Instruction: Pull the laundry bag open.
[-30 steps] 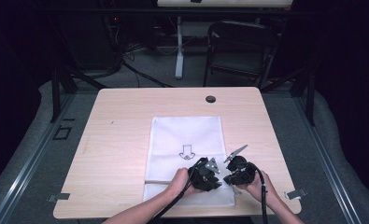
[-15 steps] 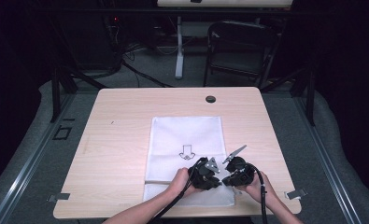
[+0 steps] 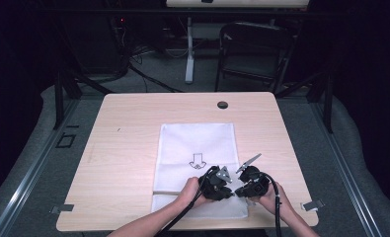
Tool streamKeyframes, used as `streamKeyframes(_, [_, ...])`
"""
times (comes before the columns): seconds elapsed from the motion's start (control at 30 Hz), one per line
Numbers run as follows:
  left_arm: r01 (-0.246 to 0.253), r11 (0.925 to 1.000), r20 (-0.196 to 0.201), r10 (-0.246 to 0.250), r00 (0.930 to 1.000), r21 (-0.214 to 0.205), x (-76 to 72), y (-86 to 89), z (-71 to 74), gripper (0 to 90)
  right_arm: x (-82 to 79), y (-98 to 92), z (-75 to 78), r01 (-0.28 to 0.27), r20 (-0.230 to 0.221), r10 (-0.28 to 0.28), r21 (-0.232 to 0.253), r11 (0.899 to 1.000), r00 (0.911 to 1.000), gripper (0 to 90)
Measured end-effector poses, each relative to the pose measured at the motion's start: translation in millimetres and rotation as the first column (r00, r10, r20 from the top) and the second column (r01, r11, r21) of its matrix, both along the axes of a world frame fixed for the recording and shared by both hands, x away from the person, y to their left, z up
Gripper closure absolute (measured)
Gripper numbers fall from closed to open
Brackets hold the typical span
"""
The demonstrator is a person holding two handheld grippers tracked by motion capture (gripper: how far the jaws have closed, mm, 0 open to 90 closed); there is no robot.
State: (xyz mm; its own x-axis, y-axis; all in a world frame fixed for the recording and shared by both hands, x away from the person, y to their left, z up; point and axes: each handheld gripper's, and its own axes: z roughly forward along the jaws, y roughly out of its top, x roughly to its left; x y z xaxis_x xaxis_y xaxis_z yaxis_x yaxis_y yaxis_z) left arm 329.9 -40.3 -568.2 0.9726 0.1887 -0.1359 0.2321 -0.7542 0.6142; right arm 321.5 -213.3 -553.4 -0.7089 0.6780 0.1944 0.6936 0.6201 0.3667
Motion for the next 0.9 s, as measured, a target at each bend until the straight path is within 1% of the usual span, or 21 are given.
streamKeyframes(0.03, [-0.001, 1.0000, 0.001, 0.001, 1.0000, 0.002, 0.0, 0.1, 0.2, 81.7, 0.0, -0.1, 0.2, -0.003, 0.000, 0.003, -0.003, 1.000, 1.0000, 90.0])
streamKeyframes(0.07, [0.000, 1.0000, 0.000, 0.000, 1.0000, 0.000, 0.0, 0.1, 0.1, 81.7, -0.2, 0.0, -0.2, 0.002, -0.003, -0.002, 0.008, 1.000, 1.0000, 90.0])
streamKeyframes(0.2, [0.001, 1.0000, -0.002, -0.002, 1.0000, -0.003, 1.2, 1.3, 0.3, 81.7, 0.5, -1.0, -1.0, 0.013, -0.009, -0.013, 0.019, 1.000, 0.9999, 90.0])
streamKeyframes(0.27, [-0.003, 0.9999, -0.004, 0.003, 1.0000, 0.011, 2.9, 4.7, 2.4, 81.7, 0.9, -1.1, -0.6, 0.011, -0.009, -0.011, 0.009, 1.000, 0.9999, 90.0])
streamKeyframes(0.3, [-0.003, 1.0000, -0.016, 0.003, 0.9999, -0.004, 3.9, 6.7, 1.9, 81.7, 0.8, -1.0, -0.6, 0.011, -0.008, -0.011, 0.008, 1.000, 0.9999, 90.0])
streamKeyframes(0.33, [-0.005, 0.9999, -0.019, 0.004, 0.9998, -0.011, 4.3, 8.3, 1.9, 81.7, 1.8, -1.7, 0.6, -0.006, -0.013, 0.006, -0.009, 1.000, 0.9999, 90.0])
streamKeyframes(0.37, [-0.004, 1.0000, -0.022, 0.004, 0.9998, -0.004, 3.9, 9.0, 2.1, 81.7, 1.8, -1.5, 0.7, -0.006, -0.013, 0.006, -0.009, 1.000, 0.9999, 90.0])
streamKeyframes(0.4, [-0.005, 1.0000, -0.016, 0.005, 0.9999, 0.003, 3.3, 9.3, 2.4, 81.6, 1.9, -1.3, 0.9, -0.009, -0.011, 0.009, -0.020, 1.000, 0.9999, 90.0])
streamKeyframes(0.43, [-0.008, 1.0000, -0.019, 0.008, 0.9998, -0.002, 3.3, 9.6, 2.5, 81.6, 1.6, -0.6, 1.1, -0.009, -0.014, 0.009, -0.019, 1.000, 0.9999, 90.0])
streamKeyframes(0.47, [-0.010, 0.9999, -0.020, 0.010, 0.9997, -0.003, 3.2, 9.7, 2.4, 81.6, 1.8, 0.1, 1.4, -0.014, -0.010, 0.014, -0.032, 0.999, 0.9999, 90.0])
streamKeyframes(0.5, [-0.010, 0.9999, -0.019, 0.010, 0.9998, -0.004, 3.2, 9.7, 2.3, 81.6, 0.7, 1.6, 0.7, -0.001, -0.006, 0.001, -0.021, 1.000, 1.0000, 90.0])
streamKeyframes(0.53, [-0.012, 0.9999, -0.022, 0.012, 0.9997, -0.005, 3.0, 9.8, 2.4, 81.6, 0.9, 1.7, 1.0, -0.007, -0.008, 0.006, -0.024, 1.000, 0.9999, 90.0])
streamKeyframes(0.57, [-0.014, 0.9998, -0.024, 0.014, 0.9996, -0.011, 3.1, 9.8, 2.0, 81.6, 2.4, 1.0, 2.3, -0.026, -0.016, 0.025, -0.042, 0.999, 0.9996, 90.0])
streamKeyframes(0.6, [-0.015, 0.9999, -0.022, 0.015, 0.9996, -0.007, 3.1, 9.9, 2.4, 81.6, 1.6, 1.7, 1.4, -0.012, -0.017, 0.012, -0.017, 1.000, 0.9998, 90.0])
streamKeyframes(0.67, [-0.019, 0.9998, -0.024, 0.018, 0.9995, -0.009, 2.8, 9.9, 2.5, 81.6, 1.3, 1.1, 0.9, -0.006, -0.007, 0.006, -0.027, 1.000, 1.0000, 90.0])
streamKeyframes(0.7, [-0.021, 0.9997, -0.026, 0.020, 0.9995, -0.015, 2.4, 9.5, 2.0, 81.6, 1.0, 1.5, 0.9, -0.006, -0.010, 0.005, -0.023, 1.000, 0.9999, 90.0])
streamKeyframes(0.77, [-0.025, 0.9996, -0.027, 0.024, 0.9994, -0.011, 1.0, 8.0, 1.4, 81.6, 2.0, 0.9, 2.5, -0.024, -0.022, 0.023, -0.040, 0.999, 0.9995, 90.0])
streamKeyframes(0.8, [-0.026, 0.9995, -0.028, 0.026, 0.9993, -0.017, 0.1, 7.0, 0.7, 81.5, 0.9, 1.1, 1.7, -0.005, -0.013, 0.005, -0.039, 0.999, 0.9999, 90.0])
streamKeyframes(0.83, [-0.024, 0.9995, -0.028, 0.024, 0.9993, -0.021, -0.9, 5.8, 0.0, 81.6, 0.6, 0.8, 1.9, -0.006, -0.013, 0.006, -0.043, 0.999, 0.9999, 90.0])
streamKeyframes(0.87, [-0.025, 0.9997, -0.019, 0.024, 0.9995, -0.005, -2.1, 4.7, 0.6, 81.5, 0.5, 0.2, 2.2, -0.006, -0.017, 0.005, -0.050, 0.999, 0.9998, 90.0])
streamKeyframes(0.9, [-0.021, 0.9996, -0.027, 0.020, 0.9994, -0.021, -2.3, 3.6, -0.5, 81.6, 0.3, -0.6, 2.5, -0.007, -0.025, 0.006, -0.049, 0.999, 0.9997, 90.0])
